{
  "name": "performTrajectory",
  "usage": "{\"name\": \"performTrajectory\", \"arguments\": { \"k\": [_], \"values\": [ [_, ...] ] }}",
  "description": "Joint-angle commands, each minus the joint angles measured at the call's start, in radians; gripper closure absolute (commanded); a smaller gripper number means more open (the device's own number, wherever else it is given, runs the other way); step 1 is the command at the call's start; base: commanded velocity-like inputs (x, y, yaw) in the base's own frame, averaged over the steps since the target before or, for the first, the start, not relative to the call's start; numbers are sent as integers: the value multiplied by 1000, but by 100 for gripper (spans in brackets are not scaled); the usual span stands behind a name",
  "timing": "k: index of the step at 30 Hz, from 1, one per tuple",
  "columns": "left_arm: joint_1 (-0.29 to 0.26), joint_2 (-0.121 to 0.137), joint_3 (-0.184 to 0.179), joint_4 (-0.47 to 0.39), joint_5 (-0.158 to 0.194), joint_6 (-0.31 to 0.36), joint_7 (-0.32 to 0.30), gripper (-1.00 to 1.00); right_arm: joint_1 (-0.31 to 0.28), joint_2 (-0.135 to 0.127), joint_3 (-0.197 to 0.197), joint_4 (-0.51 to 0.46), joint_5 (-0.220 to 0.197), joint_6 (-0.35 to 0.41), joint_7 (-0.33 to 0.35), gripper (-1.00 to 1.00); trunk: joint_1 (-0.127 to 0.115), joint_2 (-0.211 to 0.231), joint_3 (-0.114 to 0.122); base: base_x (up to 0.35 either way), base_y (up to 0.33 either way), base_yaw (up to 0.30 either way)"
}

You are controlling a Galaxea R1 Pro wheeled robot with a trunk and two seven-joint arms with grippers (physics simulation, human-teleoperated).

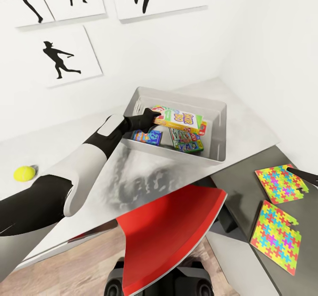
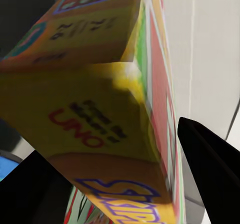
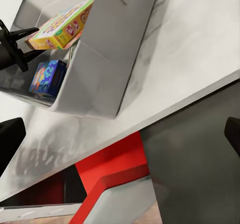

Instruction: Put all the toys in the child's room - the three board games (two on the bed and one on the table), the two jigsaw puzzles on the table, and the tennis ball on the table - inside the toy box on the table in the child's room.

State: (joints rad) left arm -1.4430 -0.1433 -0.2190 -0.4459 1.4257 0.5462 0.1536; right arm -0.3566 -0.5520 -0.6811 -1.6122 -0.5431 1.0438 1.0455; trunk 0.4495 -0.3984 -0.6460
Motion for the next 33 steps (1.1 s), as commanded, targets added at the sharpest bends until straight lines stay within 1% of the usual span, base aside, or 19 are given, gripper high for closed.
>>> {"name": "performTrajectory", "arguments": {
  "k": [1, 17, 33],
  "values": [
    [-1, 1, -3, -2, 11, 0, 9, 100, -1, 0, -1, 0, 3, 3, 5, -100, 1, -2, -2, 0, 0, 0],
    [1, 1, -3, -2, 10, -1, 13, 100, -1, 1, -1, 0, 3, 3, 5, -100, 1, -2, -4, 0, 0, 0],
    [2, 1, -4, -2, 10, -2, 20, 100, -1, 0, -1, 0, 3, 3, 5, -100, 1, -2, -15, 0, 0, 0]
  ]
}}
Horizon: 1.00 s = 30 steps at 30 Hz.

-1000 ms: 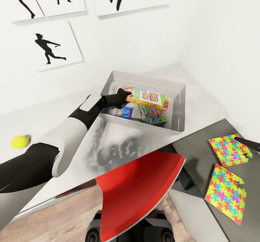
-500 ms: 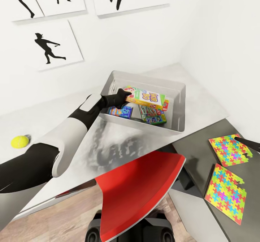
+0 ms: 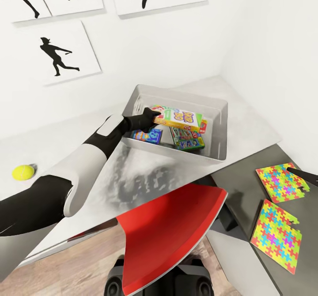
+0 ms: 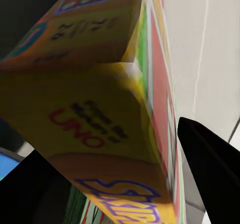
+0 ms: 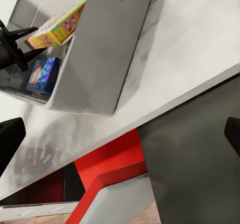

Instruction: Put all the toys in the child's room - the three board games (two on the bed and one on the table), the two jigsaw puzzles on the table, and the tennis ball on the table - inside the toy box on the table in the child's room.

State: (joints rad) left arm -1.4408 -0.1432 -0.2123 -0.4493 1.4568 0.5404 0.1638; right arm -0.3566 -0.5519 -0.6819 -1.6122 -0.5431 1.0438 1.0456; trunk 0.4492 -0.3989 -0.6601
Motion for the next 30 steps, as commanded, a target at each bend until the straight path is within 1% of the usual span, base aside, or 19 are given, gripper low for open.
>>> {"name": "performTrajectory", "arguments": {
  "k": [1, 2, 23, 30],
  "values": [
    [0, 1, -10, 1, -21, 4, 11, 100, -1, 0, -1, 0, 3, 3, 5, -100, 1, -1, -2, 0, 0, 0],
    [0, 1, -10, 1, -21, 4, 11, -100, -1, 0, -1, 0, 3, 3, 5, -100, 1, -1, -2, 0, 0, 0],
    [-3, 1, -10, 1, -21, 4, 21, -100, -1, 1, -1, 0, 3, 3, 5, -100, 1, -1, -2, 0, 0, 0],
    [-7, 1, -6, 2, -14, 6, 27, -100, -1, 1, -1, 0, 3, 3, 5, -100, 1, -1, -2, 0, 0, 0]
  ]
}}
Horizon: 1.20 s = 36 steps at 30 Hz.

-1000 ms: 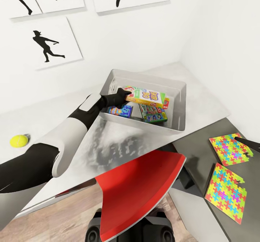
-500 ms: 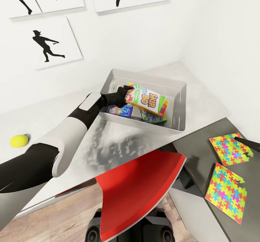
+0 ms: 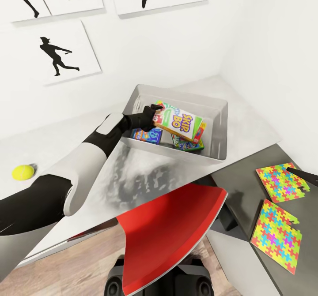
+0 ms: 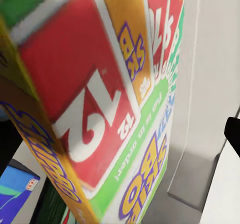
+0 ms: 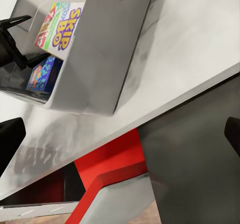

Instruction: Put all the toys in the child's room - the three board games (two on the bed and one on the table), the two jigsaw puzzles on the table, and the tennis ball on the table - inside the toy box on the table in the child's room.

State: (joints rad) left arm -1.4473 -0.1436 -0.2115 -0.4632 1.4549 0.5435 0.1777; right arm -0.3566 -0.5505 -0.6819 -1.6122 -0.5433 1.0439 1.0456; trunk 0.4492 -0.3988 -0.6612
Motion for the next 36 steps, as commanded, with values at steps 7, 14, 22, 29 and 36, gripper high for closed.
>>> {"name": "performTrajectory", "arguments": {
  "k": [7, 14, 22, 29, 36],
  "values": [
    [-2, 1, 1, 18, 29, 22, 53, -100, -1, 0, -1, 0, 3, 3, 5, -100, 1, -1, -1, 0, 0, 0],
    [-1, 5, 1, 17, 156, 84, 90, -100, -1, 0, -1, 0, 3, 3, 5, -100, 1, -1, -1, 0, 0, 0],
    [1, 5, 2, -13, 226, 109, 101, -100, -1, 1, -1, 0, 3, 3, 5, -100, 1, -1, -1, 0, 0, 0],
    [5, 5, 2, -64, 263, 119, 104, -100, -1, 3, -1, 0, 3, 3, 5, -100, 1, -1, -1, 0, 0, 0],
    [6, 8, 2, -117, 295, 126, 105, -100, -1, 6, -1, 0, 3, 3, 5, -100, 1, -1, -1, 0, 0, 0]
  ]
}}
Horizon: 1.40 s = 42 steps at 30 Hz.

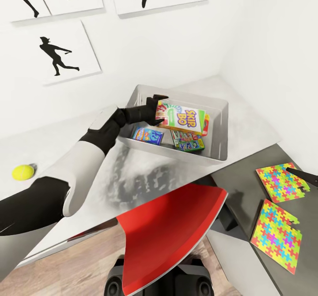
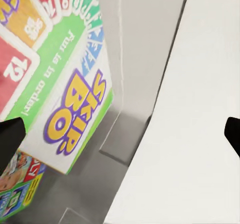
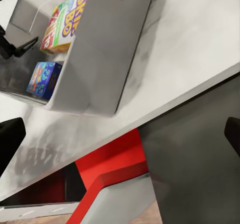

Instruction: Put all the toys in the child's room - the three board games (two on the bed and one on the table), the two jigsaw puzzles on the table, and the tennis ball on the table - inside the toy box on the table in the child's room.

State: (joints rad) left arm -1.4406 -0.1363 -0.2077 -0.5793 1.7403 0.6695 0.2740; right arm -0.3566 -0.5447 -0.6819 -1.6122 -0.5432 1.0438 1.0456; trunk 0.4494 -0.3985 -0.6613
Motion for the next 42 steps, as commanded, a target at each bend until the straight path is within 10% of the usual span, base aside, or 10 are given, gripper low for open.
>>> {"name": "performTrajectory", "arguments": {
  "k": [1, 25, 42],
  "values": [
    [0, 1, -2, -17, 12, 0, 9, -100, -1, 0, -1, 0, 3, 3, 5, -100, 1, -2, -1, 0, 0, 0],
    [81, 7, -13, -282, 9, 45, 8, -100, 0, 7, 0, 0, 4, 3, 4, -100, 1, -2, -1, 0, 0, 33],
    [262, 55, -12, -707, -1, 52, 151, -100, -9, -4, 1, 0, 4, 3, 1, -100, 1, -2, -1, 0, 0, 263]
  ]
}}
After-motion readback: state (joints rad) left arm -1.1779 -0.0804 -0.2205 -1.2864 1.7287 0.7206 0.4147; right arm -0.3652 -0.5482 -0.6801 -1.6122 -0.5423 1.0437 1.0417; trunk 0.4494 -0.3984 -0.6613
